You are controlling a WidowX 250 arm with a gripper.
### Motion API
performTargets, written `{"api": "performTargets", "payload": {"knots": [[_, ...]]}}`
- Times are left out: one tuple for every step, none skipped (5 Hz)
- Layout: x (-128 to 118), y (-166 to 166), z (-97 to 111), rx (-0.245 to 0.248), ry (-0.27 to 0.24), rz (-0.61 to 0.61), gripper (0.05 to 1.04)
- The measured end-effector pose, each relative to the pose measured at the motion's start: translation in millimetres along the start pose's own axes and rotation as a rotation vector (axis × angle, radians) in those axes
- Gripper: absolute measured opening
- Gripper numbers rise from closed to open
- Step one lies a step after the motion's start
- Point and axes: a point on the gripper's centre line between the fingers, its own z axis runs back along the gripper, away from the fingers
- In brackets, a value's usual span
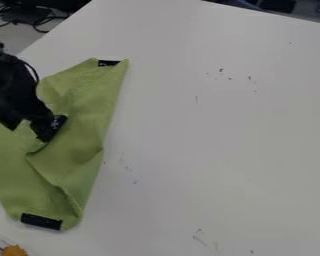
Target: Fold to right
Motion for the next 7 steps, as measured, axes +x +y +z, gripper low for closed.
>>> {"api": "performTargets", "payload": {"knots": [[5,-22,-23,-0.001,0.039,0.003,0.999],[24,-26,-31,0.022,0.038,-0.004,0.999],[36,-23,-30,0.031,0.039,0.012,0.999],[38,-23,-28,0.022,0.041,0.017,0.990],[34,-14,-24,0.034,0.048,0.045,0.904],[31,-8,-23,0.032,0.049,0.067,0.610],[28,-7,-30,0.019,0.066,0.072,0.338]]}}
